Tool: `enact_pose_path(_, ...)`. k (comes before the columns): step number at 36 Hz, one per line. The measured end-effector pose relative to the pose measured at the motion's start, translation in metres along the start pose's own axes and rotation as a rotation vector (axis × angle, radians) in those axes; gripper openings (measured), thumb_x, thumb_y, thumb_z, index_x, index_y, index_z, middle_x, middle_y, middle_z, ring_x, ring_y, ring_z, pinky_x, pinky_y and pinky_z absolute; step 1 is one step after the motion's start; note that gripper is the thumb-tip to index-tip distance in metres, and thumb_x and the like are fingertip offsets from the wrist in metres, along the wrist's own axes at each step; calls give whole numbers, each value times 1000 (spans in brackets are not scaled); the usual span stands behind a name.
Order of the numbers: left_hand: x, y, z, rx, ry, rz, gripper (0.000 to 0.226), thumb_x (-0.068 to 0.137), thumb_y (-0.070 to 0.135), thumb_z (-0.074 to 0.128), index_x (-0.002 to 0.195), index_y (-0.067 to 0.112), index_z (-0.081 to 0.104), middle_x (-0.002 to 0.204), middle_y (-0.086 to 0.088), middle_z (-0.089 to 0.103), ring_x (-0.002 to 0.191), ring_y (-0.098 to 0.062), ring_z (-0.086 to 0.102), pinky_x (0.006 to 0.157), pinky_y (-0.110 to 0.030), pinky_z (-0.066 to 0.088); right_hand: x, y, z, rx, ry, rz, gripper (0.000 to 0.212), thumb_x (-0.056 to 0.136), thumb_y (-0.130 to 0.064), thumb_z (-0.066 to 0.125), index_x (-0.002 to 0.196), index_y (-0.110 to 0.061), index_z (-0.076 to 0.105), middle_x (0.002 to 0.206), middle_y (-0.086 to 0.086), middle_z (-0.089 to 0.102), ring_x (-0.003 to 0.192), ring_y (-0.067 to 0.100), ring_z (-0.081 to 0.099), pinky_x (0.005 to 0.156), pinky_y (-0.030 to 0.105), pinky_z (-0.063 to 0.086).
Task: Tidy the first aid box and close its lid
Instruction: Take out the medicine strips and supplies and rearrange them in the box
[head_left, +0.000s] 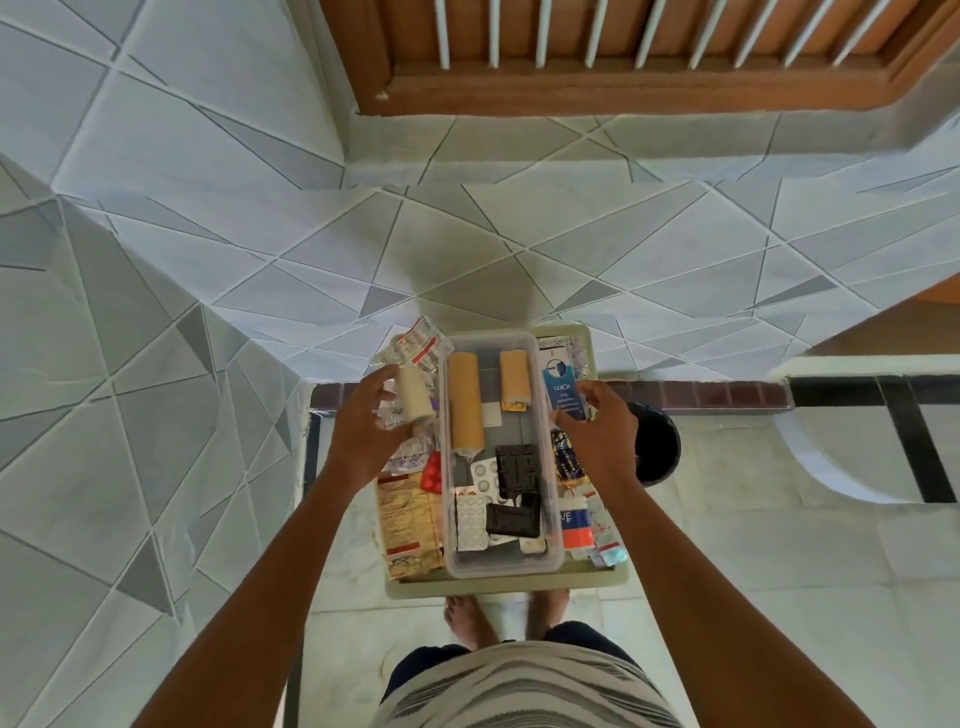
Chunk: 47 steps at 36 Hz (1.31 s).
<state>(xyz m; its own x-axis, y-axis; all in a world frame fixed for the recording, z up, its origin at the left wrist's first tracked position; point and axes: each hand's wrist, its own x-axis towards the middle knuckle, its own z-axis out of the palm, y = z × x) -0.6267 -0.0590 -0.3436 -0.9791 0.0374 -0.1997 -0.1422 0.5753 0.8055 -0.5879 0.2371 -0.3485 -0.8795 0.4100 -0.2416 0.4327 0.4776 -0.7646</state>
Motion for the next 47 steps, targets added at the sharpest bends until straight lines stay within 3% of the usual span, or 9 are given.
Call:
enact_pose_path(4,-4,5,-6,-66,74,18,80,69,39,86,138,28,47,136,1,59,114,-17,61,82,-22,56,-3,-3,-2,-1,-27,15,53,82,-23,83,130,-15,61,121,-1,70,102,9,64,73,3,38)
enact_pose_path(8,-1,27,5,-80,63,99,82,69,32,88,140,27,46,141,2,55,116,-11,59,75,-5,49,-2,-5,0,6,-53,33,56,81,-25,83,131,-17,58,120,1,71,101,10,68,70,2,42)
enact_pose_path(11,3,49,24,-55,-11,150,83,71,35,86,142,27,44,141,6,53,116,-7,57,83,-15,50,-1,-6,0,-8,-78,41,58,82,-26,82,133,-16,56,121,1,70,99,9,67,62,0,43)
enact_pose_path(14,11,63,43,26,-85,209,81,72,25,88,141,23,44,138,5,53,114,-5,54,89,-26,53,-2,-10,-3,-17,-63,52,56,82,-26,81,131,-13,56,114,0,71,93,6,63,54,-3,39)
enact_pose_path(19,25,71,70,233,-141,148,83,72,20,87,142,18,42,143,-2,50,126,-22,50,102,-46,46,-3,-12,-6,7,-17,87,47,83,-23,79,124,-11,59,102,-7,65,70,-10,47,49,4,34)
enact_pose_path(23,29,68,80,402,-115,162,78,79,22,79,144,20,37,145,-3,47,129,-26,46,101,-47,44,-4,-11,-7,32,26,107,45,82,-31,79,119,-12,61,105,-1,72,68,-7,53,46,4,37)
enact_pose_path(27,30,68,85,535,-85,210,73,78,24,79,139,22,40,140,-1,52,121,-26,52,91,-44,48,-10,-12,-9,61,43,142,42,83,-26,79,117,-11,59,101,-4,69,69,-8,52,51,-3,38)
enact_pose_path(34,26,62,98,724,-73,242,79,75,22,81,142,17,40,143,-4,50,124,-27,50,94,-43,45,-18,-12,-11,134,44,129,39,82,-22,80,114,-18,58,97,-6,71,69,-5,63,48,3,44)
enact_pose_path(47,20,74,102,719,-46,193,67,79,23,80,136,13,47,144,-8,50,130,-29,50,102,-47,47,-25,-18,-14,175,72,77,35,84,-24,79,111,-22,56,96,-13,64,69,-5,64,49,5,46)
